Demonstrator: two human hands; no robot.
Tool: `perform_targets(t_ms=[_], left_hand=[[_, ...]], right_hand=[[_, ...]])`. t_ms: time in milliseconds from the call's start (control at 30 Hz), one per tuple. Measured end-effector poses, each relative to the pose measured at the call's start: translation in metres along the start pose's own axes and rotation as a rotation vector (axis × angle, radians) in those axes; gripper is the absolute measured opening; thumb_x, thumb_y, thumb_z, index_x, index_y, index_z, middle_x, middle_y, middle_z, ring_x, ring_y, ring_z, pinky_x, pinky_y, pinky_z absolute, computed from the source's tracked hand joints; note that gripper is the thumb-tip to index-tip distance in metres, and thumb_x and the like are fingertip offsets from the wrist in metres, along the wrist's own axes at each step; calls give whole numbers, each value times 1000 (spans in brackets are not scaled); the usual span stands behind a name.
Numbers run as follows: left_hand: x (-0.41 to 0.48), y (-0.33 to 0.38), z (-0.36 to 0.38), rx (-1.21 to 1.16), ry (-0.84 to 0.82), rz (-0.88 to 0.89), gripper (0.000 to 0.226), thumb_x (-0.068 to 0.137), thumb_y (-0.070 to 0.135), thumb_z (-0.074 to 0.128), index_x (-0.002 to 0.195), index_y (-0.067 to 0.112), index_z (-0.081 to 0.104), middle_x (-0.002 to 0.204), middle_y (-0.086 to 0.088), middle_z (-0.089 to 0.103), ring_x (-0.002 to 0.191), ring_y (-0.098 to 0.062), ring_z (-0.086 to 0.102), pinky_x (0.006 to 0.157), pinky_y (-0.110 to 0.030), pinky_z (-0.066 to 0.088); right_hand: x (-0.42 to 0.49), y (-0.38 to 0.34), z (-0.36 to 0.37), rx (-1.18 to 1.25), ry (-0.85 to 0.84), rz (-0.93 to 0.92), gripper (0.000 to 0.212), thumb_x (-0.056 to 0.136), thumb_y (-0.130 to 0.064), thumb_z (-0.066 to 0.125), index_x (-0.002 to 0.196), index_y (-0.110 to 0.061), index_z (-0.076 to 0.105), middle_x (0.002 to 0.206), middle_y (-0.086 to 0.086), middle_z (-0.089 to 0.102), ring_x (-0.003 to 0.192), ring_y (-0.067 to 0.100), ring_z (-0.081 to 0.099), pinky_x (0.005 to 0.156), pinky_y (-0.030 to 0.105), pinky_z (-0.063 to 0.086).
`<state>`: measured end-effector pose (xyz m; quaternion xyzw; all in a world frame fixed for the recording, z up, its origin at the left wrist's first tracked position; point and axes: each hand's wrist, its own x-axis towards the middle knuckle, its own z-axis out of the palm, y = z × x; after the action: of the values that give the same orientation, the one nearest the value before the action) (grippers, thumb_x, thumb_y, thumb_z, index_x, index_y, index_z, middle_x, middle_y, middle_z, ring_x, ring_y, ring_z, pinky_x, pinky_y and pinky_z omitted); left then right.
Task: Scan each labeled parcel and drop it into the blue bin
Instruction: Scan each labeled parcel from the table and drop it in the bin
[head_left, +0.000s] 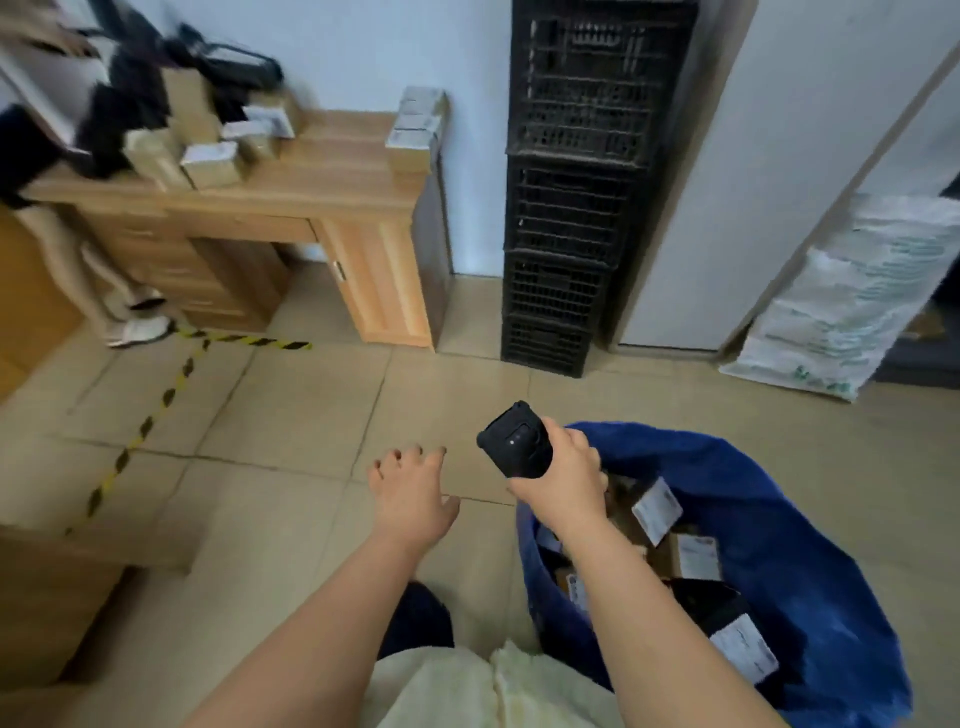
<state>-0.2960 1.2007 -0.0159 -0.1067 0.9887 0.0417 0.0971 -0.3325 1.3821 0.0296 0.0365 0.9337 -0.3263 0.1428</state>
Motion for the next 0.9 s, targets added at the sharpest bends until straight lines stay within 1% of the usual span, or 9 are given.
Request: perform_targets(t_ms=[100,233,333,400,500,600,667,767,900], left_hand=[[-28,-57,-13,-53,66,-196,68,84,58,57,144,33,36,139,-1,45,128,-28,41,107,-44,31],[-68,-132,-31,-122,155,-457,74,85,60,57,149,33,30,144,0,42,132,-29,37,109,-45,28],[-109,-189,-32,-160,192,-613,72,85,59,59,147,33,33,144,-1,42,134,-30,35,112,-46,25],[-144,-229,-31,-181,211,-707,70,85,58,59,146,34,35,143,0,43,134,-29,35,113,-47,25],[-200,-295,-35,-209,264,-849,66,83,55,60,142,34,41,142,0,45,133,-30,37,112,-47,28],[-260,-365,-43,-251,350,-988,66,83,55,62,143,32,43,143,-3,45,134,-33,36,111,-49,28],[-301,-409,-46,-254,400,-1080,69,83,56,65,144,31,43,145,-5,44,135,-34,35,110,-50,28],[-360,-470,-43,-275,446,-1206,70,84,56,66,144,29,43,145,-7,45,135,-35,35,110,-51,28],[-430,-528,-32,-300,436,-1394,70,84,59,64,143,27,44,143,-8,45,133,-34,37,109,-50,32]], right_hand=[[-13,-44,31,-37,-107,-136,77,68,-37,78,137,-36,44,126,-3,49,121,26,44,101,45,40],[-36,-110,75,-97,-217,-339,74,66,-35,75,134,-37,45,120,-6,49,118,22,45,99,44,43],[-62,-158,112,-185,-263,-481,66,67,-35,74,128,-34,48,117,-5,49,116,23,46,95,40,43],[-84,-188,141,-208,-289,-556,65,69,-34,74,128,-33,49,118,-5,50,117,24,47,95,39,42],[-129,-238,191,-222,-351,-658,67,71,-35,74,131,-33,46,121,-3,51,119,27,47,97,41,42],[-183,-289,243,-198,-423,-750,66,67,-37,75,127,-32,48,118,-1,52,117,29,48,98,44,42],[-220,-319,278,-203,-474,-822,71,67,-38,77,131,-33,46,122,-1,51,120,28,46,101,45,39],[-273,-357,328,-230,-540,-935,86,71,-39,80,145,-34,36,133,-2,45,128,26,40,101,42,33],[-338,-397,382,-292,-601,-1076,91,72,-41,80,149,-33,31,139,-4,42,130,25,38,103,42,34]])
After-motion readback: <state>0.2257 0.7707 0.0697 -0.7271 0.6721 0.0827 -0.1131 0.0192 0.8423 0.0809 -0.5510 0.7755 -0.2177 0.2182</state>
